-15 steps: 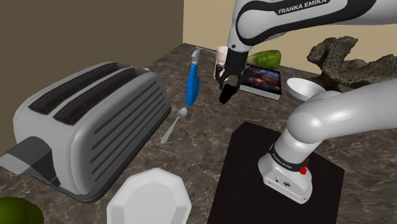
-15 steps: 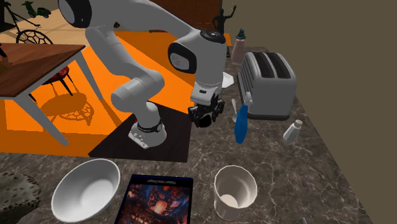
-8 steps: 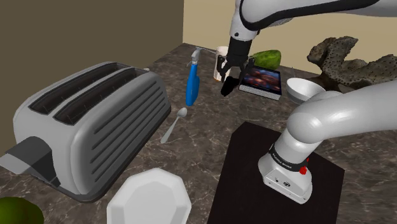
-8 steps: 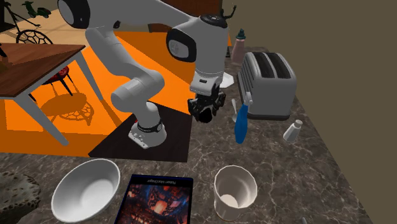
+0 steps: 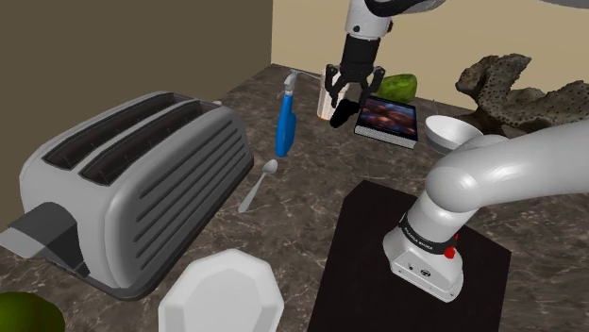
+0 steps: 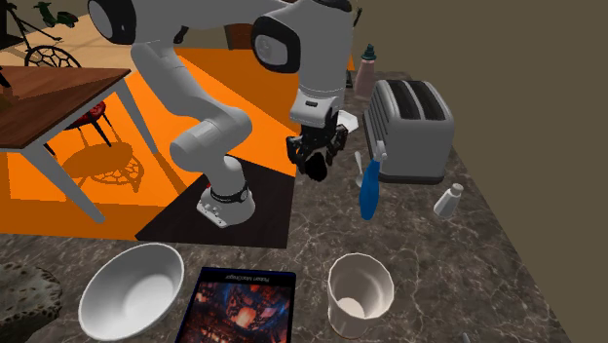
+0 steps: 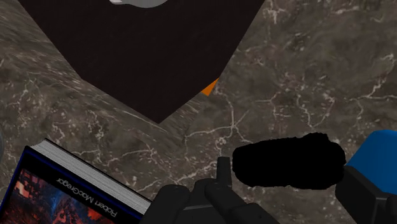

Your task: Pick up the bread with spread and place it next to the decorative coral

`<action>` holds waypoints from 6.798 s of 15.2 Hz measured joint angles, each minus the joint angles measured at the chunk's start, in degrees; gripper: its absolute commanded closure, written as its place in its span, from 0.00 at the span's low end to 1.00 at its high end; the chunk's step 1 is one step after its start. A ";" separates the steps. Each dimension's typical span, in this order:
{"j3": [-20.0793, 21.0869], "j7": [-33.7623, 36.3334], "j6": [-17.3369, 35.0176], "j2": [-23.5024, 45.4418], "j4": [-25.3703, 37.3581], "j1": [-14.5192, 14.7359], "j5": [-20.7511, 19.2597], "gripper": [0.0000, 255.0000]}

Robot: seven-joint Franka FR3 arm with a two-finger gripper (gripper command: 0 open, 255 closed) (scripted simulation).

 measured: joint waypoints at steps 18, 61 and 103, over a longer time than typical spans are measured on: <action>-0.75 0.41 -12.95 2.07 15.02 -0.41 -0.81 1.00; -26.58 -27.58 -39.35 -15.75 26.31 -3.93 -24.41 1.00; -71.13 -78.26 -40.09 -12.83 68.56 14.01 -65.77 1.00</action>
